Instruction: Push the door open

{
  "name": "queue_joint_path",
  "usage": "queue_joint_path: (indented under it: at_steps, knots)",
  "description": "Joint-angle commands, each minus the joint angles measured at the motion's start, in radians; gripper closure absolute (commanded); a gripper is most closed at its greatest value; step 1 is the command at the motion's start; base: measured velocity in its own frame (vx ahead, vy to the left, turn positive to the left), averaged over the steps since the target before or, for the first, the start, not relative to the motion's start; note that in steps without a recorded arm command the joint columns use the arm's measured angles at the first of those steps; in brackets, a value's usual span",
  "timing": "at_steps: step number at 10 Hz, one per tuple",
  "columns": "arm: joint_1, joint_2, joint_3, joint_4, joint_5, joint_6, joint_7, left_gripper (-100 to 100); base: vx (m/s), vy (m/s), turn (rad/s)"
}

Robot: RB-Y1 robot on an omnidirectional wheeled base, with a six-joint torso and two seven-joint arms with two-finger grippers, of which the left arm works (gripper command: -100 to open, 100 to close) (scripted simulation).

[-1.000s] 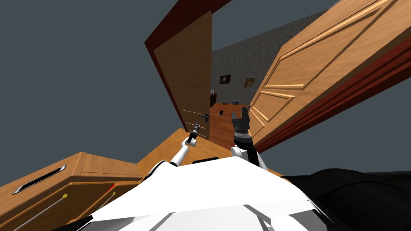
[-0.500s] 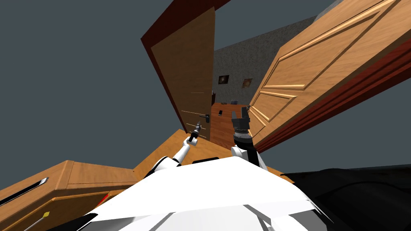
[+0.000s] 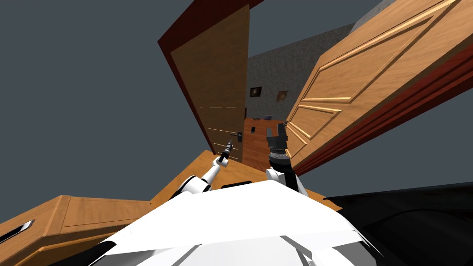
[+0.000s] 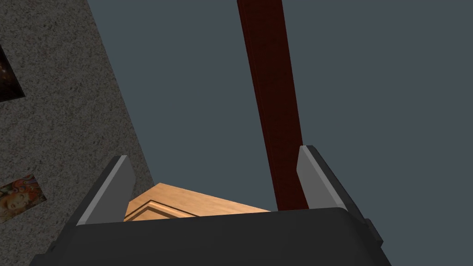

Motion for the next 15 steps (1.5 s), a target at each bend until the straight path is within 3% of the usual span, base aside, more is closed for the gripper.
queue_joint_path:
  at_steps: [1,4,5,6,10,13,15]
  knots:
    - [-0.023,-0.009,-0.008,0.035,0.002,0.005,0.005,-100,0.060,0.094,-0.089]
    - [-0.054,-0.024,-0.016,0.085,0.005,0.005,0.010,-100,0.050,0.083,-0.046]
    - [-0.048,-0.020,-0.014,0.075,0.005,0.003,0.008,-100,0.019,0.035,-0.017]
    - [-0.050,0.007,-0.011,0.079,0.006,0.003,0.008,-100,0.095,-0.026,-0.027]
    - [-0.050,0.030,-0.004,0.081,0.008,0.001,0.004,-100,0.173,-0.090,-0.023]
    - [-0.049,0.015,0.003,0.084,0.010,0.001,0.001,-100,0.200,-0.089,-0.022]
    - [-0.049,-0.015,0.007,0.085,0.011,0.000,-0.001,-100,0.182,-0.091,-0.023]
